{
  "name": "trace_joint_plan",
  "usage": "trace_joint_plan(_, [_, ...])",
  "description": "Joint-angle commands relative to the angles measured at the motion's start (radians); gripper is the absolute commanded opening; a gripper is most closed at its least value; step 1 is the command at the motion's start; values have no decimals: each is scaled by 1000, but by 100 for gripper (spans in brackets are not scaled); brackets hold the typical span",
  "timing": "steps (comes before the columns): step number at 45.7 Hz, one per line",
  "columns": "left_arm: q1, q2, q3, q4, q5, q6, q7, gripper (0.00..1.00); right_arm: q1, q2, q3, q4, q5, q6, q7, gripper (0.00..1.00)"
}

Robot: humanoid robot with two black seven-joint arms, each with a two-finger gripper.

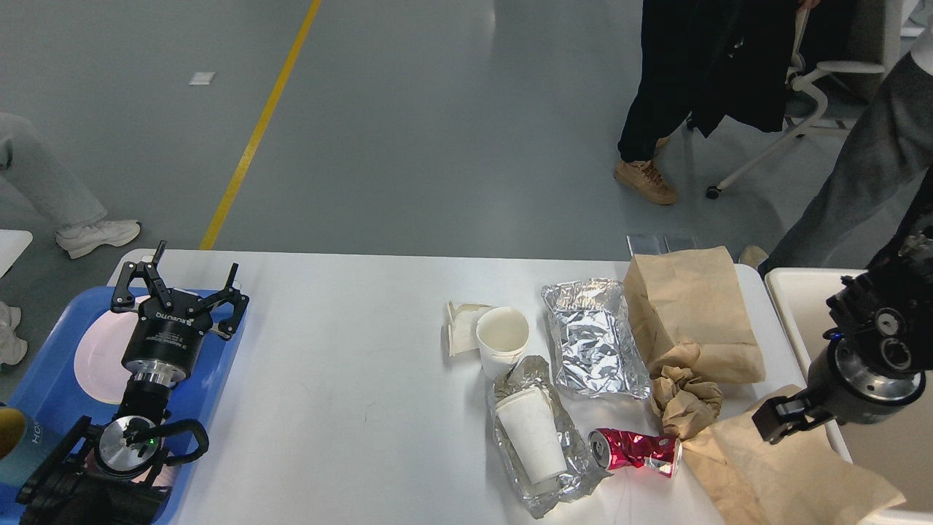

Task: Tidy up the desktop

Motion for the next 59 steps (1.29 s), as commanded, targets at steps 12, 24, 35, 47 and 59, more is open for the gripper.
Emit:
trace_joint_plan(12, [0,0,0,0,0,-1,0,96,-232,72,98,-27,-191,-127,-1,86])
trace_joint_plan(24, [0,0,0,0,0,-3,0,96,-396,87,112,-156,-168,-213,-12,92])
trace_joint_plan(35, [0,0,0,0,0,-3,0,96,-554,164,96,-320,-55,-267,-14,93])
trace_joint_plan(47, [0,0,0,0,0,-3,0,96,-593,207,109,-336,-49,-313,-14,85])
trace_joint_plan(59, [0,0,0,0,0,-3,1,96,-668,233,101,-415,2,-354,-14,58])
